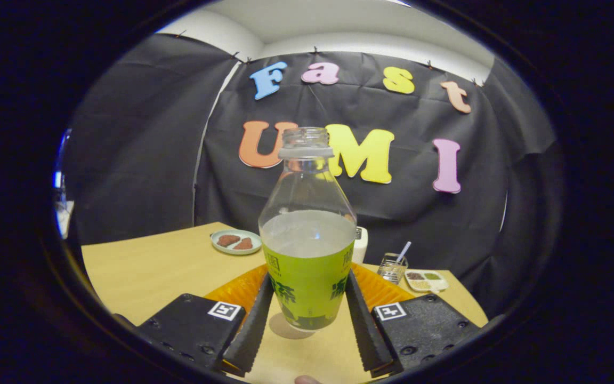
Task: Take the bottle from table, then pour the juice into the cup, finally place the bottle on the coaster
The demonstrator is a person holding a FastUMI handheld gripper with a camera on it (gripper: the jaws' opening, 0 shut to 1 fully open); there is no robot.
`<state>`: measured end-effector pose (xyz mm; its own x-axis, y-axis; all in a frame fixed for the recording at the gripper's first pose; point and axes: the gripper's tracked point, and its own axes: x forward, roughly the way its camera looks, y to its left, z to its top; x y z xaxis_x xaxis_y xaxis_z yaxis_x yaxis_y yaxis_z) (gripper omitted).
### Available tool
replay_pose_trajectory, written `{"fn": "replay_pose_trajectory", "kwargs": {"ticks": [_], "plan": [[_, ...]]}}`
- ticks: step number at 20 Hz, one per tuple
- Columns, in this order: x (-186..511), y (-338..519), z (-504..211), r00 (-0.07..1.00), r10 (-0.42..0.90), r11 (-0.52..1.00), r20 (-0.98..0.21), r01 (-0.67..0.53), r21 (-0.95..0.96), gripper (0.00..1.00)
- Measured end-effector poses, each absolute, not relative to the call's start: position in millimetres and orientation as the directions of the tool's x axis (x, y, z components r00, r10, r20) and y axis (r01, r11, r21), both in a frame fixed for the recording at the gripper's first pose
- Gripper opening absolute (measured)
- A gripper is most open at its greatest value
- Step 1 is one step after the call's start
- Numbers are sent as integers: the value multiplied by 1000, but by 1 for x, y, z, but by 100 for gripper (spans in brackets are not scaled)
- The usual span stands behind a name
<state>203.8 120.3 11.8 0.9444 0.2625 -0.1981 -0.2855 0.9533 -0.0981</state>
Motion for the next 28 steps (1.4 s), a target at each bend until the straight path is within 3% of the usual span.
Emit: {"fn": "replay_pose_trajectory", "kwargs": {"ticks": [18,28], "plan": [[290,139,-106,880,268,958,-393,-286,13,77],[296,142,-121,878,251,959,-407,-283,-18,80]]}}
